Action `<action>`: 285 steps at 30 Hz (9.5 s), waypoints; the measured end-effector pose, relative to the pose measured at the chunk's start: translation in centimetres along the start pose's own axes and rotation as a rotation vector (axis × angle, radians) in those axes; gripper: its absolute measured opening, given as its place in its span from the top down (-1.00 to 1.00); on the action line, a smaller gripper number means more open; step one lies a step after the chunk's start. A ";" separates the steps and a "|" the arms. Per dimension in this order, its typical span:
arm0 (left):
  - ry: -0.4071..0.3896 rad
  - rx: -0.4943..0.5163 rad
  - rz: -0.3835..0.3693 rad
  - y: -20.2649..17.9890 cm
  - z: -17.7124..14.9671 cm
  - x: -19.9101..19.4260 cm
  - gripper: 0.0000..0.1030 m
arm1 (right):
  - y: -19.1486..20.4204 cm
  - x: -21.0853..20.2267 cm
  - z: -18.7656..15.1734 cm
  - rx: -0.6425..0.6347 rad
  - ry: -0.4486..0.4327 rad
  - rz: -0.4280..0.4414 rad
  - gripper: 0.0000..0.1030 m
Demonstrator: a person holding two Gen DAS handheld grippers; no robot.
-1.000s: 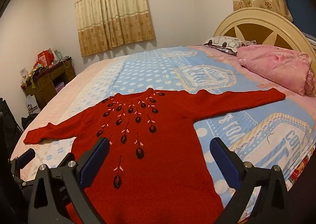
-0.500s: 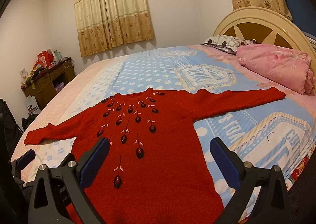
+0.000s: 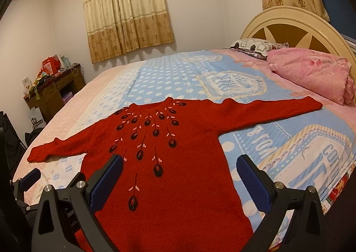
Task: Fold small clothes
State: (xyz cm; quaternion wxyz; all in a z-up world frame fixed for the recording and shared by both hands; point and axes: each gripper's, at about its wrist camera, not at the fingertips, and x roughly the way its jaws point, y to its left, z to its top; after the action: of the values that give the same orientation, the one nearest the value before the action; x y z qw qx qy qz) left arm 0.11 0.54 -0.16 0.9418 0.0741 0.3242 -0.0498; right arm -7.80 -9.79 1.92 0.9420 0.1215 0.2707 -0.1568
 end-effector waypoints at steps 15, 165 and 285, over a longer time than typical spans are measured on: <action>0.003 0.002 0.001 -0.5 -0.4 0.0 -1.00 | 0.0 0.3 -0.2 0.002 0.013 0.004 -0.98; 0.192 -0.279 0.163 18.3 1.5 16.3 -1.00 | 15.6 29.1 5.7 -0.070 0.356 0.512 0.32; 0.097 -0.377 -0.101 12.3 -2.2 16.0 -0.56 | 5.1 20.0 13.9 -0.237 0.047 0.331 0.83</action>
State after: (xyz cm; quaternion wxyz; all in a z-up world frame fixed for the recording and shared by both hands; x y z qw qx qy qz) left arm 13.08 12.29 -10.38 0.9185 -0.1177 0.3762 -0.0319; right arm 16.73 -14.02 3.13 0.9560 0.0562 0.2856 0.0362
